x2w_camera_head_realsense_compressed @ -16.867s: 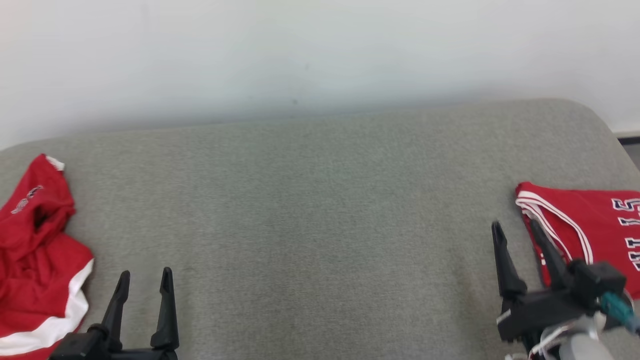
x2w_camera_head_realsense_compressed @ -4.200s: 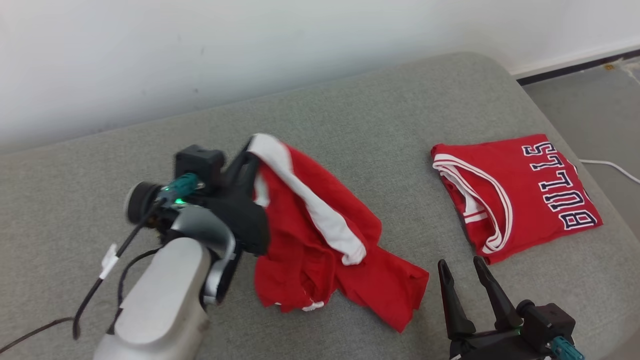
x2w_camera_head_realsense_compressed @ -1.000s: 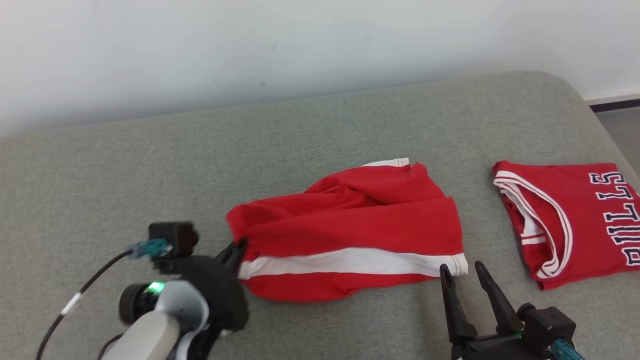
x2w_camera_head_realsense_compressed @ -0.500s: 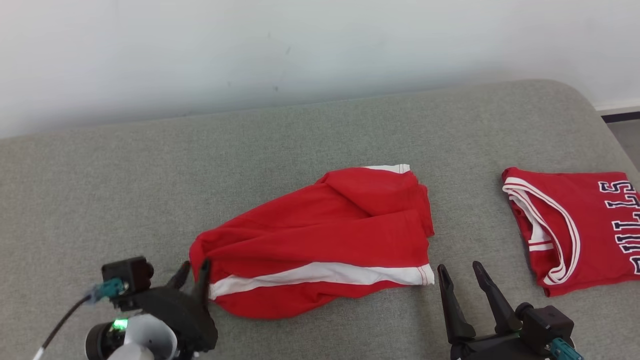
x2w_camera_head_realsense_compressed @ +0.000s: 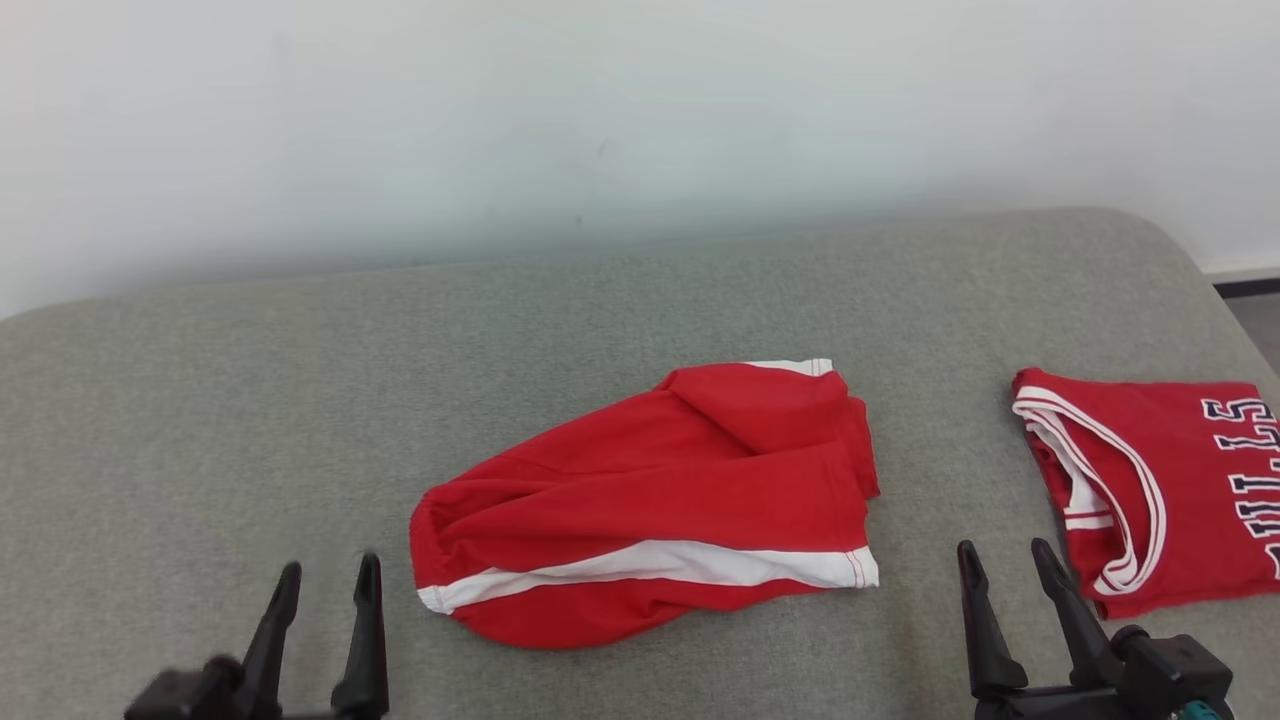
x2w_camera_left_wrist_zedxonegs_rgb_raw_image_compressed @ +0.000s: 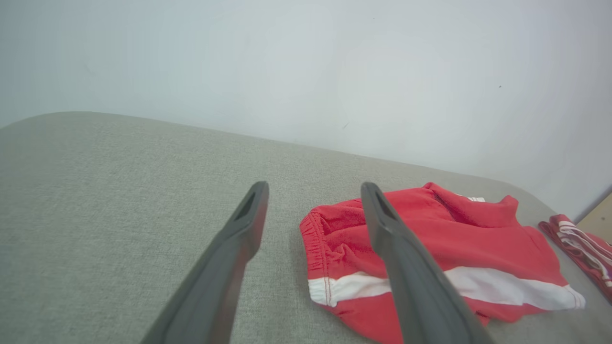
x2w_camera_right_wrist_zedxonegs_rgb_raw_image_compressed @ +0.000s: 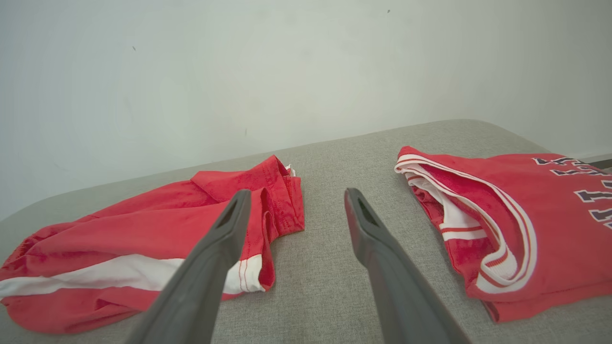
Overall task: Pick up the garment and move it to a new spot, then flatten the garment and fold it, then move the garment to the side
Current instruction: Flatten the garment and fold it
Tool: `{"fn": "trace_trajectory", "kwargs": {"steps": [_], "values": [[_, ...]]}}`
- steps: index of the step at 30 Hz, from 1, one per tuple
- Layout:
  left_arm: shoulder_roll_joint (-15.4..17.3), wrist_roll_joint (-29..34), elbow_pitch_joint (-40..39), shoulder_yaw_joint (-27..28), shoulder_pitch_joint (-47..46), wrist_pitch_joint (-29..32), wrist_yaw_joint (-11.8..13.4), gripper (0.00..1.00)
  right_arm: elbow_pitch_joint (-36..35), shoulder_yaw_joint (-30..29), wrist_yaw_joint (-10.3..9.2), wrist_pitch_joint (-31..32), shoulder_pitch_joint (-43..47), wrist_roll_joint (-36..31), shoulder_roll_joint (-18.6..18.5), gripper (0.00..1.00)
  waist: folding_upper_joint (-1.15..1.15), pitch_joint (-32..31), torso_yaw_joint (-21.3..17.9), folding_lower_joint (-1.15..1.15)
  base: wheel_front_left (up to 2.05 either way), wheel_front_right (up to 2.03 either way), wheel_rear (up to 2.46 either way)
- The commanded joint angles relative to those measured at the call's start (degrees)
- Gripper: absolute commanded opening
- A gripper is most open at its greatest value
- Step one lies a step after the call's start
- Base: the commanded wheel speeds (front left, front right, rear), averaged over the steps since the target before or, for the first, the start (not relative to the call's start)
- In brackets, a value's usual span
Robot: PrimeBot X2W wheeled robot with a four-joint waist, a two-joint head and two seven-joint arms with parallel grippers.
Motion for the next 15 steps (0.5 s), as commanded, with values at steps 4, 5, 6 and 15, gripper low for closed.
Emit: {"fn": "trace_trajectory", "kwargs": {"steps": [4,5,6,15], "values": [[-4.29,8.25,-2.43,6.29,4.98,0.01,-4.47,1.0,-0.3,-0.83,-0.13,0.09,1.46,-0.75,-0.74,1.0,0.0,-1.99,2.0,0.0,0.0,0.0,0.0],[-5.12,10.25,-2.5,7.61,6.11,0.01,-5.36,1.0,-0.27,-0.87,-0.13,0.14,1.53,-0.84,-0.77,1.0,0.0,-2.21,2.22,0.0,0.0,0.0,0.0],[-6.0,11.85,-2.47,8.76,6.94,0.01,-6.38,1.0,-0.24,-0.89,-0.13,0.17,1.65,-0.96,-0.77,1.0,0.0,-2.47,2.42,0.0,0.0,0.0,0.0],[-10.48,19.47,-0.76,15.71,9.57,0.0,-11.27,1.0,1.79,-0.77,-0.13,-0.27,2.98,-1.33,-1.03,1.0,0.0,-3.71,3.51,0.0,0.0,0.0,0.0]]}}
